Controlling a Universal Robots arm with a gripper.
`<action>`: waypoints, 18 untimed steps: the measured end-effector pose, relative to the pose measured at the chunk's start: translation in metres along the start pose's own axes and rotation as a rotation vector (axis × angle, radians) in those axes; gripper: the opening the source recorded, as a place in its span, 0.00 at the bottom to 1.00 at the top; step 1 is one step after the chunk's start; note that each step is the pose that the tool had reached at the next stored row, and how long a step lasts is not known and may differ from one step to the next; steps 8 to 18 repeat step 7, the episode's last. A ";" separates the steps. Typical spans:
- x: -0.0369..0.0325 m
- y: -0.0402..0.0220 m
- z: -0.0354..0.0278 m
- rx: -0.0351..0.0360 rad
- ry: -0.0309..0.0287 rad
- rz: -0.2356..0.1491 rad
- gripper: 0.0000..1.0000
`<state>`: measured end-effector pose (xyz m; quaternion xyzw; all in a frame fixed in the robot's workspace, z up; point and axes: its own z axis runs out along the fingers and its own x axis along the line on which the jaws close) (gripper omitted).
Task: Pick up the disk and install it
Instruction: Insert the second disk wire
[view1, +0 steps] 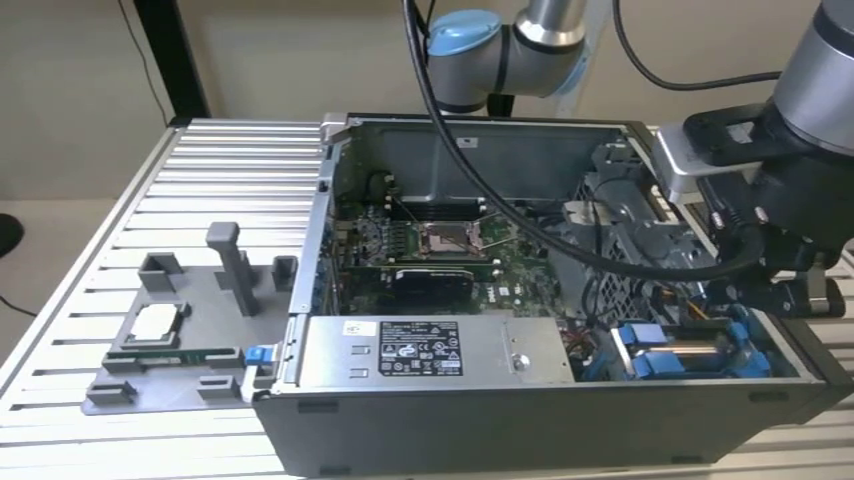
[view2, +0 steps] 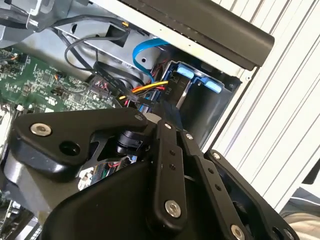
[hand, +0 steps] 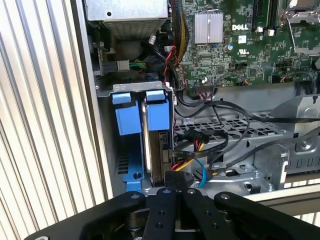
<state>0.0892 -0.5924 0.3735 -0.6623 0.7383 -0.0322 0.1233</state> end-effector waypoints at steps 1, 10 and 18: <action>0.0000 0.0000 0.0000 0.0000 0.0001 0.000 0.00; 0.0000 0.0000 -0.0001 0.0000 -0.0001 0.000 0.00; 0.0000 0.0000 -0.0001 0.0000 -0.0001 0.000 0.00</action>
